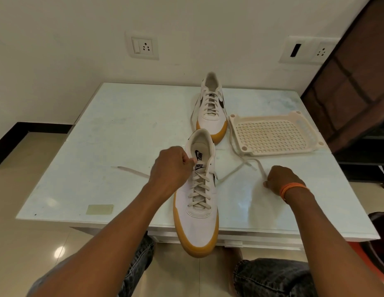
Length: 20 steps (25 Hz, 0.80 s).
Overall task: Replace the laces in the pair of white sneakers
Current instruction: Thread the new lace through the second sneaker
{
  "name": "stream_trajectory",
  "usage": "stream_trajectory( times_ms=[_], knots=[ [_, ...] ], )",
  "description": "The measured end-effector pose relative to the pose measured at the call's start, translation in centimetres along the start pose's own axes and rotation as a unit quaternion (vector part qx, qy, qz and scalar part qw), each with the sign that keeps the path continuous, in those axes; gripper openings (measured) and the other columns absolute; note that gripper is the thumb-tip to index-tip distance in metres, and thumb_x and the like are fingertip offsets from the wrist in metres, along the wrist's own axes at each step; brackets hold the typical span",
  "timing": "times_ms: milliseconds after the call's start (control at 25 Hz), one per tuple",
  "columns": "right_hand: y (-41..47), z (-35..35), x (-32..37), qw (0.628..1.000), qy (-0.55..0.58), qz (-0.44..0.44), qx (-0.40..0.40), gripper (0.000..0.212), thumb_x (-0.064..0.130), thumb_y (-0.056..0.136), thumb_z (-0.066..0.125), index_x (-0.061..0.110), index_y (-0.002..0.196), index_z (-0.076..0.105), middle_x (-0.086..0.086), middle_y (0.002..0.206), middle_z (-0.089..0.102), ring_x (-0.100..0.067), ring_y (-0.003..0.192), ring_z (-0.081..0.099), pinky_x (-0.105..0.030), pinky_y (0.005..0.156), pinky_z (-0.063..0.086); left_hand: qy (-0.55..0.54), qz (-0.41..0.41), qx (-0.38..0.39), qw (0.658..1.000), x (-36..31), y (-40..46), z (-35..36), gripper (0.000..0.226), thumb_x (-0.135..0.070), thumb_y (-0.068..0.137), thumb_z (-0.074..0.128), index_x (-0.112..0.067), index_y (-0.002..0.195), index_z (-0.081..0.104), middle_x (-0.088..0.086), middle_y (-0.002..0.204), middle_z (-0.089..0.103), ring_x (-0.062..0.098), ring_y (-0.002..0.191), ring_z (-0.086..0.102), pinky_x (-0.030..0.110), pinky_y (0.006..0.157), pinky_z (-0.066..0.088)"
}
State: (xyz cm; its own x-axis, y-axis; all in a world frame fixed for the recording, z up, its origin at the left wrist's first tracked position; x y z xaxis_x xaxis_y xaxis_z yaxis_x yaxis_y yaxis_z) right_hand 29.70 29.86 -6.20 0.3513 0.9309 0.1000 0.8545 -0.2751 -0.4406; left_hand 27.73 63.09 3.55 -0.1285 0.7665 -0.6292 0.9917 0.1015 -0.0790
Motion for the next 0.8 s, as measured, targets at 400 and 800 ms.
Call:
stream_trajectory(
  times_ms=[400, 800],
  knots=[
    [-6.1, -6.7, 7.2, 0.839, 0.506, -0.200, 0.030, 0.009, -0.001, 0.087, 0.060, 0.006, 0.091, 0.064, -0.014, 0.069, 0.066, -0.015, 0.049, 0.051, -0.027, 0.049, 0.041, -0.030, -0.013, 0.012, 0.999, 0.5, 0.3, 0.5, 0.030, -0.038, 0.088, 0.067, -0.014, 0.070, 0.066, -0.001, 0.059, 0.067, 0.013, 0.058, 0.066, 0.034, 0.072, 0.057],
    [-8.6, -6.1, 13.5, 0.833, 0.434, -0.325, -0.111, 0.005, 0.021, 0.078, 0.077, 0.017, 0.080, 0.074, 0.001, 0.074, 0.071, -0.005, 0.067, 0.063, -0.015, 0.066, 0.048, -0.071, -0.021, -0.003, 0.997, 1.1, 0.8, -0.5, 0.026, 0.002, 0.089, 0.052, -0.018, 0.087, 0.068, 0.000, 0.087, 0.071, 0.016, 0.074, 0.069, 0.036, 0.074, 0.059]
  ],
)
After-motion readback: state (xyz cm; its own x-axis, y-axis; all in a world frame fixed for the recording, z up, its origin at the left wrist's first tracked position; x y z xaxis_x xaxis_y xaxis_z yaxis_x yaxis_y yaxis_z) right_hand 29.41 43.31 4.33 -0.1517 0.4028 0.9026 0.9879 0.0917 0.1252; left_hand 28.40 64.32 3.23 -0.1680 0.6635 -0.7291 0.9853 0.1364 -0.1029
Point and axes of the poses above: each hand's wrist, its own y-axis towards the middle knuckle, its own z-axis out of the palm, x = y × z, the point moved 10 cm from there along y, towards the middle knuckle
